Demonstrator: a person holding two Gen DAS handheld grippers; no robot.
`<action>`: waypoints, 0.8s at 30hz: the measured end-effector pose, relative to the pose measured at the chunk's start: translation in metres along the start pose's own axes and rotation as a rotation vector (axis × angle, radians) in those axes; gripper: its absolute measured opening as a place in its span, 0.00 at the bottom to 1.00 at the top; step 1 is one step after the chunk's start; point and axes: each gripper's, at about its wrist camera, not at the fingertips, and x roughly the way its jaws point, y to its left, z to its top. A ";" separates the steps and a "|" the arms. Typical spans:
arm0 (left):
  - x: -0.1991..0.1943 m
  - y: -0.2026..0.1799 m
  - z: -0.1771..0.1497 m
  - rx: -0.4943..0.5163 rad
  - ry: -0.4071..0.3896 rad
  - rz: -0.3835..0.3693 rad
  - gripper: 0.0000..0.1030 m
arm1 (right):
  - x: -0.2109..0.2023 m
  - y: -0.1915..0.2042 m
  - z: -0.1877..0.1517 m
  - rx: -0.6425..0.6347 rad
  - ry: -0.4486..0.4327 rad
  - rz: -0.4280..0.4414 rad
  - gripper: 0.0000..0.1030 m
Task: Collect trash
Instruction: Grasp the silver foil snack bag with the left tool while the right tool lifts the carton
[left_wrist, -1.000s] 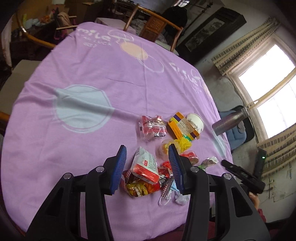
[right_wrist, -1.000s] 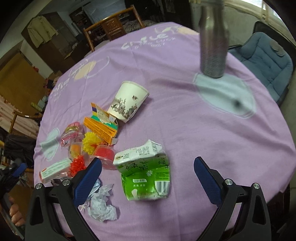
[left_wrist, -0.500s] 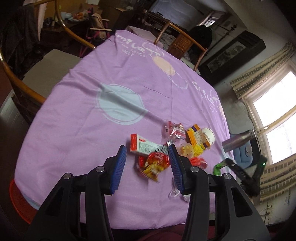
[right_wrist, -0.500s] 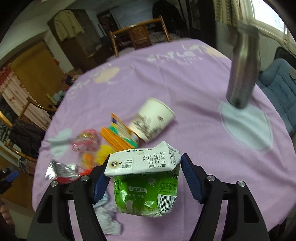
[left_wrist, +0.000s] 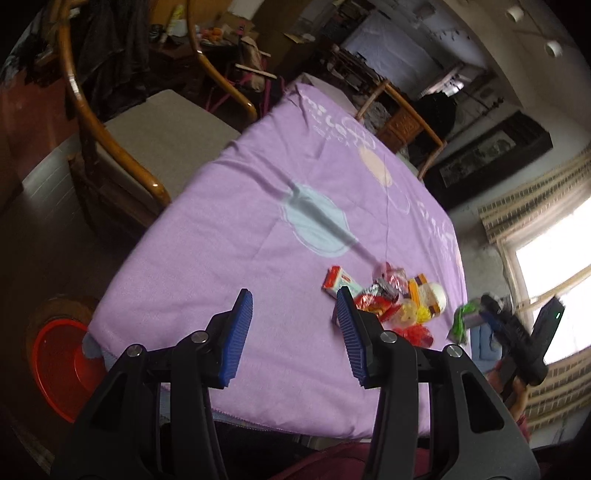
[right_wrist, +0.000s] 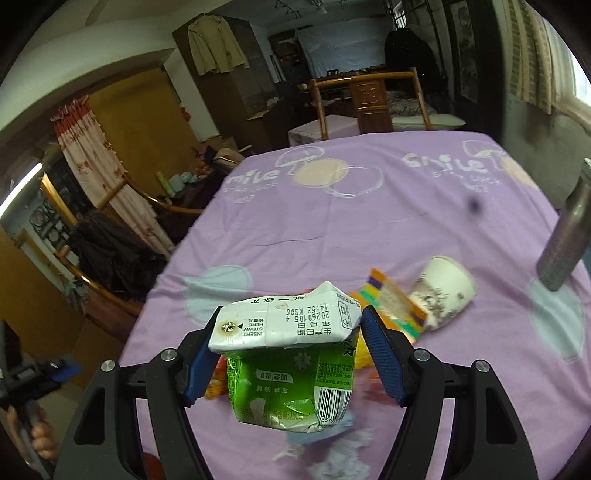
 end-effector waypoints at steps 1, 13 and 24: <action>0.009 -0.009 -0.002 0.020 0.025 -0.021 0.48 | -0.003 0.003 0.000 -0.003 -0.006 -0.003 0.70; 0.202 -0.145 -0.047 0.501 0.270 0.041 0.75 | -0.076 -0.071 -0.036 0.051 -0.044 -0.229 0.70; 0.128 -0.138 -0.010 0.406 0.164 -0.174 0.13 | -0.072 -0.076 -0.038 0.091 -0.070 -0.179 0.70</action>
